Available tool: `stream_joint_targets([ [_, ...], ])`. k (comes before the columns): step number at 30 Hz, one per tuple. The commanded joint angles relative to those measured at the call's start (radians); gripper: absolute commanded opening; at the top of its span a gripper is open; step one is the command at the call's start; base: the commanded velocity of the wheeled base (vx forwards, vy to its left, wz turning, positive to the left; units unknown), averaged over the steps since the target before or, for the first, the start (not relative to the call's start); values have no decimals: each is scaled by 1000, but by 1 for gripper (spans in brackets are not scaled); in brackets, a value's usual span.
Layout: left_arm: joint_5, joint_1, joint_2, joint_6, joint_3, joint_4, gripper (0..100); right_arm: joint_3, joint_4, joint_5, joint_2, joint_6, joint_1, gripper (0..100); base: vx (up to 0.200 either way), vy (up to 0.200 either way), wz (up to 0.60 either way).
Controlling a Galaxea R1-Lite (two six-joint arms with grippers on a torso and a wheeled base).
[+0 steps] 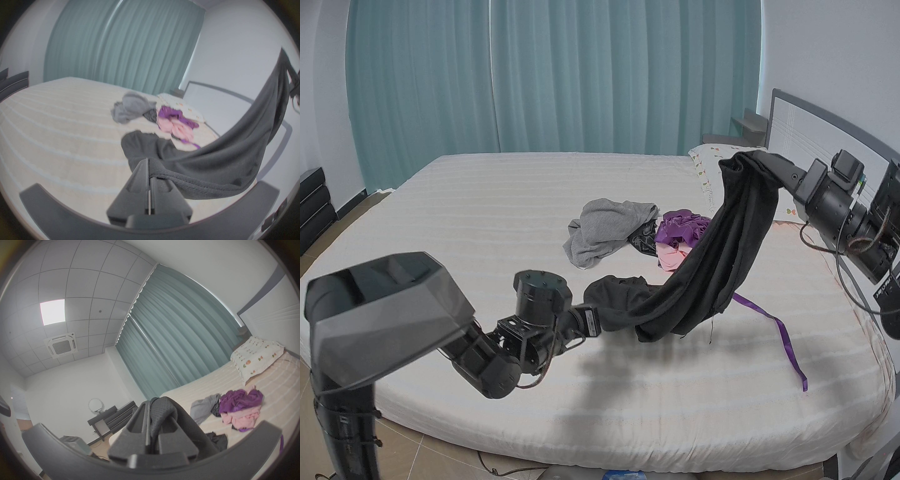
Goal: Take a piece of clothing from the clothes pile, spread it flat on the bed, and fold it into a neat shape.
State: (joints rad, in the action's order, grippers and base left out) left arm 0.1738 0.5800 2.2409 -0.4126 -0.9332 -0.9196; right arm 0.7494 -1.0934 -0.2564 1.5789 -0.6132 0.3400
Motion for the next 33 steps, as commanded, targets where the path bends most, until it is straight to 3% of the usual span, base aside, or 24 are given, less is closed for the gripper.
stream_joint_targets([
  [1, 64, -66, -268, -23, -44, 71, 0, 173, 32, 5, 50, 1, -58, 0, 0, 0, 0],
  [5, 76, -92, -365, -26, -111, 102, 0, 220, 32, 3, 27, 1, -62, 0, 0, 0, 0],
  [9, 82, -97, -391, -69, -98, 102, 0, 130, 27, -1, 32, 4, -55, 0, 0, 0, 0],
  [14, 81, -86, -369, -163, -35, 97, 0, 10, 23, -6, 62, 7, -45, 0, 0, 0, 0],
  [16, 82, -42, -328, -239, 24, 85, 0, -67, 13, -3, 118, 1, 11, 0, 0, 0, 0],
  [22, 82, 18, -290, -288, 108, 54, 0, -150, -108, 39, 211, 3, 65, 0, 0, 0, 0],
  [33, 84, 63, -270, -319, 249, -12, 0, -291, -125, 88, 259, 1, 83, 0, 0, 0, 0],
])
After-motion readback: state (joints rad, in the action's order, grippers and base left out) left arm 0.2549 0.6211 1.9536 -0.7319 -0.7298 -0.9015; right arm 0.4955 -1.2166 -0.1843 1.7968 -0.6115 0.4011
